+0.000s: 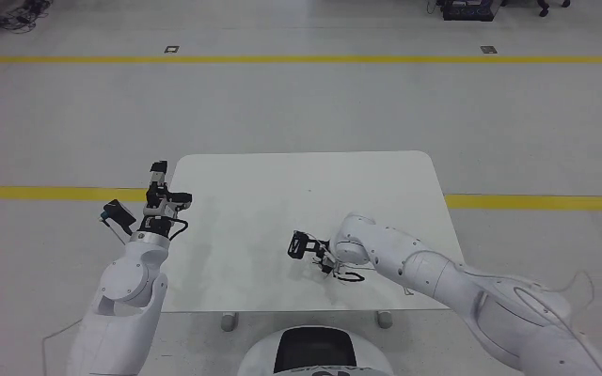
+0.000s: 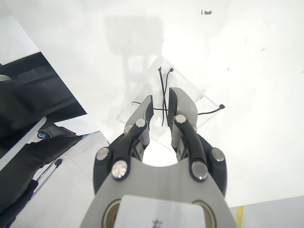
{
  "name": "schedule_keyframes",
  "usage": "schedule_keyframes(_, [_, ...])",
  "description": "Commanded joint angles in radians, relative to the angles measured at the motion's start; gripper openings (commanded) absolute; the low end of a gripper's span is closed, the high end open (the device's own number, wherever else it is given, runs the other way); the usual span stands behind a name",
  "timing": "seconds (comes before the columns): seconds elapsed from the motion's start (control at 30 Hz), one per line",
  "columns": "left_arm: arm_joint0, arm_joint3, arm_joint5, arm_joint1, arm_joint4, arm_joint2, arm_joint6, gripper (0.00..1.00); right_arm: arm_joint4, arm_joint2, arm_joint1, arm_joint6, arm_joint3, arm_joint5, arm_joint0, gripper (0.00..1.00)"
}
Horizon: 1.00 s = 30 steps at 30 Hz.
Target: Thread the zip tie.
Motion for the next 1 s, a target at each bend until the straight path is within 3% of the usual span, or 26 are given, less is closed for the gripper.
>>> schedule_keyframes(0.0, [0.0,0.0,0.0,0.0,0.0,0.0,0.0,1.0,-0.005,0.0,-0.005,-0.001,0.008,0.0,-0.001,0.16])
schedule_keyframes(0.97, [0.0,0.0,0.0,0.0,0.0,0.0,0.0,1.0,-0.06,0.0,-0.076,-0.035,0.129,0.0,-0.011,0.13])
